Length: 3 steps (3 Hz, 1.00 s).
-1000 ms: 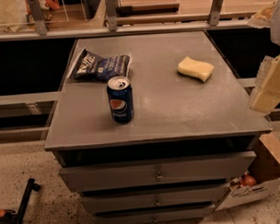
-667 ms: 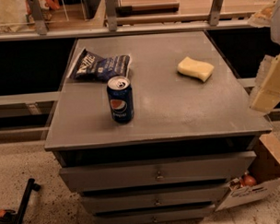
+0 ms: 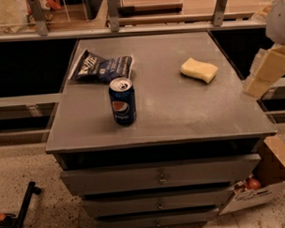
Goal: Move sponge near pepsi can
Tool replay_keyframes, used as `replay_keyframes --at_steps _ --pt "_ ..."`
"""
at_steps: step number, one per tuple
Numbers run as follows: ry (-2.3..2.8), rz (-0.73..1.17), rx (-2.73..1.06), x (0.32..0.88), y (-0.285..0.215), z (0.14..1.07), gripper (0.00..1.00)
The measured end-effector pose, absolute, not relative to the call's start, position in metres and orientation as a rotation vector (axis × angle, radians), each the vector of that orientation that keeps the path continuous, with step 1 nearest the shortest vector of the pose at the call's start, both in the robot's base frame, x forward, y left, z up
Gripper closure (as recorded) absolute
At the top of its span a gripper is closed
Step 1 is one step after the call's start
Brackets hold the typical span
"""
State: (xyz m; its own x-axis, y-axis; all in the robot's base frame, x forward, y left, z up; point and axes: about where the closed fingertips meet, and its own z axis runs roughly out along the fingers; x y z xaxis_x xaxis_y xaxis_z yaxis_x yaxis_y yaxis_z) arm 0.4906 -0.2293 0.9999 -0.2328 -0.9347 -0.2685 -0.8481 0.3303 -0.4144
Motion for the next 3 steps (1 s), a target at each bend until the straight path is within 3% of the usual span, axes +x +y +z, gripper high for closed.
replay_keyframes --at_steps 3 --pt "2.153 -0.175 -1.383 0.580 -0.269 0.967 0.00"
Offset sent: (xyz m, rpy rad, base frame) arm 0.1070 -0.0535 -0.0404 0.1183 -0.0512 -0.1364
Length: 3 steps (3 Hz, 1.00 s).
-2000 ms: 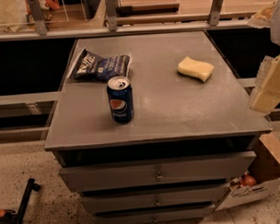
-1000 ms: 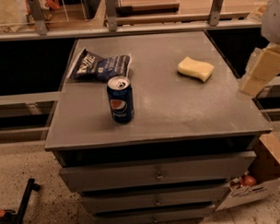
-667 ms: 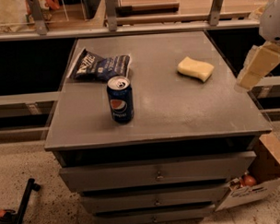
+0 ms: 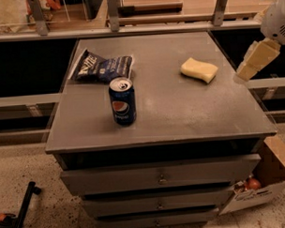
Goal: Move sponge near pepsi can
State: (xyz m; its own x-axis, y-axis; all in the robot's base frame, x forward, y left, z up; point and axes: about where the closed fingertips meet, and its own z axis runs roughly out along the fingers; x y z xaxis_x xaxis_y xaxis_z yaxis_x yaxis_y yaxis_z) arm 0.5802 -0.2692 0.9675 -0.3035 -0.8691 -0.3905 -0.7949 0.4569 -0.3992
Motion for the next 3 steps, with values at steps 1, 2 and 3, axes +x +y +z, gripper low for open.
replay_keyframes --at_steps 1,2,3 --pt "2.140 -0.097 -1.355 0.600 -0.272 0.956 0.00" --pt "2.148 -0.044 -1.357 0.620 -0.275 0.939 0.00" --pt "2.170 -0.013 -1.358 0.640 -0.279 0.921 0.00"
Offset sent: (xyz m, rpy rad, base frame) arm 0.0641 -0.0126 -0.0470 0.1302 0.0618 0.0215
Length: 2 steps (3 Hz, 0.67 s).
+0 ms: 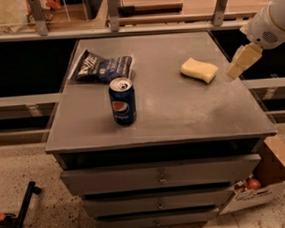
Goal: Move sponge near pepsi can
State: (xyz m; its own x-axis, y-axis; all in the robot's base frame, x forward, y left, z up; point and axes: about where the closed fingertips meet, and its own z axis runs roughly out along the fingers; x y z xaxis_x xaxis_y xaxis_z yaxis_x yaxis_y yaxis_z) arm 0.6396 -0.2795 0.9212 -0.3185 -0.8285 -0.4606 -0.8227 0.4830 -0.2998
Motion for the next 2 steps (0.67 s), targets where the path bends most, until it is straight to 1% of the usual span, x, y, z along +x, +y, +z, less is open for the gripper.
replay_keyframes --at_steps 2 --pt "2.230 0.061 -1.295 0.667 -0.297 0.887 0.00"
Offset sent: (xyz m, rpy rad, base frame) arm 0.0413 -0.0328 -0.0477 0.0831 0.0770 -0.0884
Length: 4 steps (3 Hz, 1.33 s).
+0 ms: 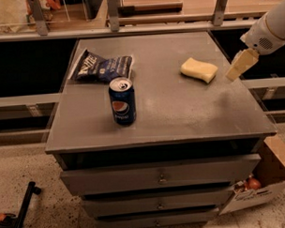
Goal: Move sponge near pepsi can
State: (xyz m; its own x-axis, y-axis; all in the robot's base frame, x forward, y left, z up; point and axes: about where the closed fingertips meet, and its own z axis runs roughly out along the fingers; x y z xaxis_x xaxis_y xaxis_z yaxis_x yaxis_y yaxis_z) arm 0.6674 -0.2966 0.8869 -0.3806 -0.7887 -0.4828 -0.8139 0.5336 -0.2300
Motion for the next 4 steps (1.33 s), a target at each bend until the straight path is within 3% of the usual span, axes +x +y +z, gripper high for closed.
replay_keyframes --at_steps 1,4 --pt "2.245 0.134 -1.228 0.678 -0.300 0.871 0.00" --pt "2.171 0.325 -1.159 0.695 -0.251 0.845 0.00"
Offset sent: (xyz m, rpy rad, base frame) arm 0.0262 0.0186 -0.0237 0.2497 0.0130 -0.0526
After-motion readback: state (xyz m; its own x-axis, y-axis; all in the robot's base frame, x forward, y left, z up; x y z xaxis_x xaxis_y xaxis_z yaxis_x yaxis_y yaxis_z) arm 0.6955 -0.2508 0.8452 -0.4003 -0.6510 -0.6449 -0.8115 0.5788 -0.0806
